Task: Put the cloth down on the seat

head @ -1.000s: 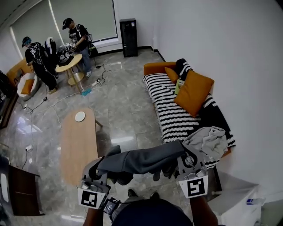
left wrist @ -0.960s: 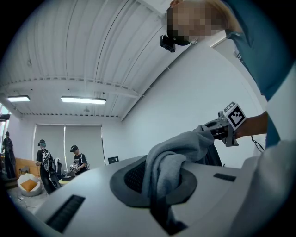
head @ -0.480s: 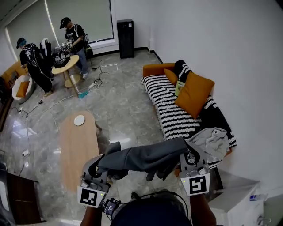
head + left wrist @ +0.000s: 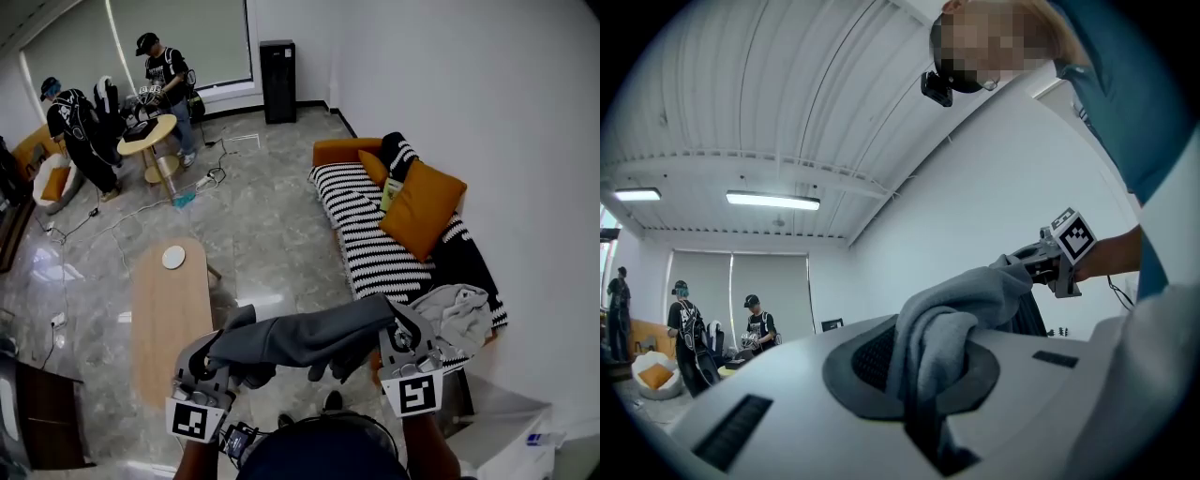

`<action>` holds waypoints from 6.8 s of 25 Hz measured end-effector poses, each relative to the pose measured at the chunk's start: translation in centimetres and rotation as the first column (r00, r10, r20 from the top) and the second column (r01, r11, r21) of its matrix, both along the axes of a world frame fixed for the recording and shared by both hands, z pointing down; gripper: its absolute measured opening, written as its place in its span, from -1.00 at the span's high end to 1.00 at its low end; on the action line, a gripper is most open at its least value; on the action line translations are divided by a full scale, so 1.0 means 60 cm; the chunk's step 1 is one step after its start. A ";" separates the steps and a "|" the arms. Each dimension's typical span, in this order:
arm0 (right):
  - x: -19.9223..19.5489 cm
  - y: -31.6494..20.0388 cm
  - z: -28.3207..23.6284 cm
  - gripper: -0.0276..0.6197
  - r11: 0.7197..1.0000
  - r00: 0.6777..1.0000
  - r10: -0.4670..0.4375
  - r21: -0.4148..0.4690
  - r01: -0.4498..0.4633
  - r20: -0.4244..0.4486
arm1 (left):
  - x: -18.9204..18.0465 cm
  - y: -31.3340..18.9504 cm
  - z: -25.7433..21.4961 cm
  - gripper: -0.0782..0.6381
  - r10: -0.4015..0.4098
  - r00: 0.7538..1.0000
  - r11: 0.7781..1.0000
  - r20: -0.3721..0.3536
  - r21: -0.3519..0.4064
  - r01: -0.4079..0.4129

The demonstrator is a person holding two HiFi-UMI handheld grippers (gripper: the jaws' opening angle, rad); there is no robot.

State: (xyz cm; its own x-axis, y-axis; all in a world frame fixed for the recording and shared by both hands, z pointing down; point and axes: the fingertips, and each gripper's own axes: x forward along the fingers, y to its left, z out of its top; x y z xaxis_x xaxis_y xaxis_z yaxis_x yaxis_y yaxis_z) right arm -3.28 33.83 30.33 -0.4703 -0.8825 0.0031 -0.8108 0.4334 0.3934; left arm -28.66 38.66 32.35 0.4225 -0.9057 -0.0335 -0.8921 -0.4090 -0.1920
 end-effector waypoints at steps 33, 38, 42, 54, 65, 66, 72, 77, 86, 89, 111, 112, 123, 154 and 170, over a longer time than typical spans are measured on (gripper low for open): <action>0.022 -0.233 0.008 0.78 1.000 1.000 0.011 -0.011 -0.011 0.024 | 0.020 -0.237 0.006 0.73 0.019 0.999 1.000 0.029 -0.008 -0.019; -0.007 -0.254 0.014 0.78 0.999 0.999 0.039 -0.017 -0.039 0.013 | -0.011 -0.264 0.014 0.73 0.046 0.999 0.999 0.021 -0.016 -0.045; -0.027 -0.270 0.024 0.78 0.999 1.000 0.029 -0.023 -0.030 -0.011 | -0.028 -0.287 0.025 0.73 0.050 0.999 0.998 0.014 -0.027 -0.049; -0.016 -0.372 0.047 0.78 0.995 0.997 -0.075 -0.063 0.075 0.000 | -0.006 -0.350 0.036 0.73 -0.046 0.998 0.997 0.034 -0.059 0.048; 0.052 -0.465 0.061 0.78 0.992 0.995 -0.104 -0.067 0.104 0.009 | 0.088 -0.432 0.051 0.73 -0.051 0.998 0.997 0.029 -0.062 0.053; 0.055 -0.471 0.063 0.78 0.992 0.995 -0.102 -0.069 0.102 0.008 | 0.090 -0.436 0.053 0.73 -0.050 0.998 0.996 0.028 -0.068 0.052; 0.038 -0.509 0.069 0.78 0.994 0.997 -0.078 -0.079 0.078 0.004 | 0.065 -0.483 0.062 0.73 -0.033 0.999 0.996 0.027 -0.084 0.035; 0.014 -0.534 0.059 0.78 0.996 0.999 -0.035 -0.080 0.035 0.007 | 0.036 -0.523 0.046 0.73 0.010 1.000 0.998 0.023 -0.069 -0.009; -0.063 -0.562 0.060 0.78 0.997 1.000 0.009 -0.078 -0.009 0.006 | -0.048 -0.570 0.042 0.73 0.048 0.999 0.997 0.013 -0.053 -0.048; -0.081 -0.567 0.067 0.78 0.997 1.000 0.018 -0.081 -0.019 -0.009 | -0.067 -0.583 0.056 0.73 0.065 0.998 0.996 0.015 -0.065 -0.064; -0.039 -0.776 0.097 0.78 0.987 0.993 -0.114 -0.114 0.116 0.026 | 0.010 -0.740 0.085 0.73 -0.035 0.999 0.994 0.011 -0.102 0.036; -0.038 -0.781 0.100 0.78 0.986 0.993 -0.117 -0.118 0.119 0.027 | 0.011 -0.743 0.088 0.73 -0.040 0.999 0.994 0.011 -0.104 0.041; -0.077 -0.856 0.106 0.78 0.988 0.997 -0.075 -0.134 0.074 -0.003 | -0.036 -0.826 0.107 0.73 0.002 1.000 0.990 -0.009 -0.142 -0.003; 0.011 -1.073 0.095 0.78 0.998 0.998 -0.028 -0.063 0.025 -0.055 | 0.033 -1.096 0.099 0.73 0.018 1.000 0.997 0.019 -0.074 -0.016; 0.110 -1.100 0.085 0.78 0.949 0.938 0.311 0.100 -0.298 -0.152 | 0.131 -1.241 0.084 0.73 0.185 0.982 0.983 0.032 0.007 -0.185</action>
State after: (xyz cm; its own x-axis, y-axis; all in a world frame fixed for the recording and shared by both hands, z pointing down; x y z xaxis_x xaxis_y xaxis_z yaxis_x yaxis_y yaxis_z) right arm 3.30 -32.17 35.41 -0.1774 -0.9840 -0.0135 -0.8212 0.1405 0.5531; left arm -20.81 -35.81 37.39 0.5834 -0.8117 -0.0265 -0.7949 -0.5641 -0.2234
